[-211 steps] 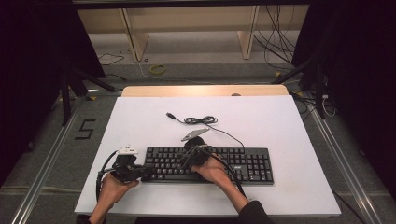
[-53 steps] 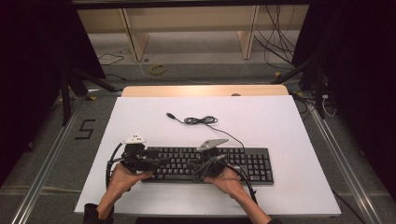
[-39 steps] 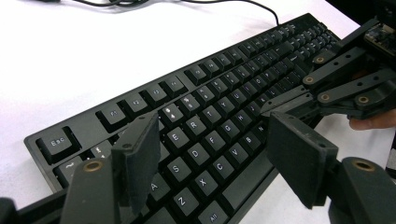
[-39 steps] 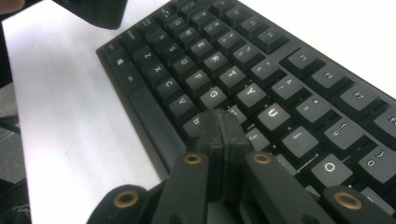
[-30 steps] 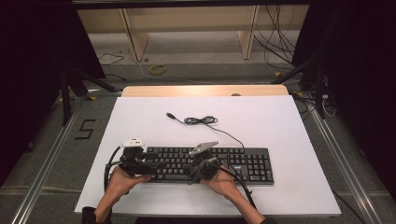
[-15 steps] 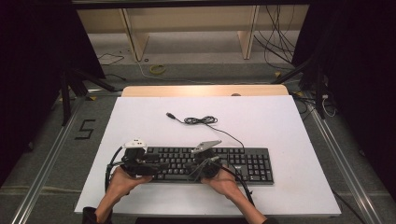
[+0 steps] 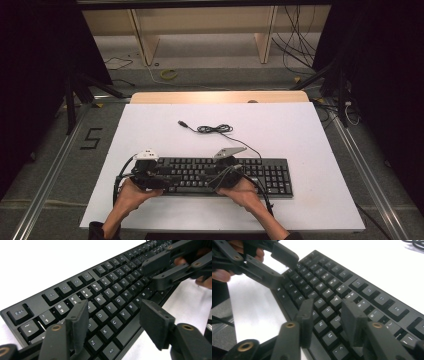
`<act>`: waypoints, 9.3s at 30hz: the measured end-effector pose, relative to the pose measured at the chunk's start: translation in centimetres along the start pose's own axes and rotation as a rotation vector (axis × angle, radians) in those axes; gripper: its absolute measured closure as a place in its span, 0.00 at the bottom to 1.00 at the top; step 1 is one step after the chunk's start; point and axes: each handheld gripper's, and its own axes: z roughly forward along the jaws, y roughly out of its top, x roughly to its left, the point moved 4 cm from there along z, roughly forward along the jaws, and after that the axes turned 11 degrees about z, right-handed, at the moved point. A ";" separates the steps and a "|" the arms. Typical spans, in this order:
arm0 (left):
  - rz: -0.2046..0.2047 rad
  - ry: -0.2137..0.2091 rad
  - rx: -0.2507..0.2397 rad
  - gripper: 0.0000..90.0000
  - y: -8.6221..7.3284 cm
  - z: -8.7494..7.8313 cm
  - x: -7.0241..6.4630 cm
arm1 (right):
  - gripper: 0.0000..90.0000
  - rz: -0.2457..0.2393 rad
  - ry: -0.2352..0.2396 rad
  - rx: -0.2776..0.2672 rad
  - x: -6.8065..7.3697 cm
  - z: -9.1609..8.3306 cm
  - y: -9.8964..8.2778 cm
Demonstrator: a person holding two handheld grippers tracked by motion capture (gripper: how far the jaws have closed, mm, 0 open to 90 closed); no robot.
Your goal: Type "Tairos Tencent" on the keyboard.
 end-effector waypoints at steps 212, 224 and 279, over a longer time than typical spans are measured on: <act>0.028 0.063 0.167 0.99 1.3 3.9 2.0 | 0.40 0.030 0.000 -0.112 -1.6 -4.8 -2.0; 0.020 0.065 0.162 0.99 1.0 4.2 2.0 | 0.40 0.031 0.000 -0.110 -1.5 -4.8 -2.0; -0.069 0.019 -0.048 0.43 1.7 0.4 1.0 | 0.50 -0.012 0.006 -0.113 -0.3 -4.0 -0.6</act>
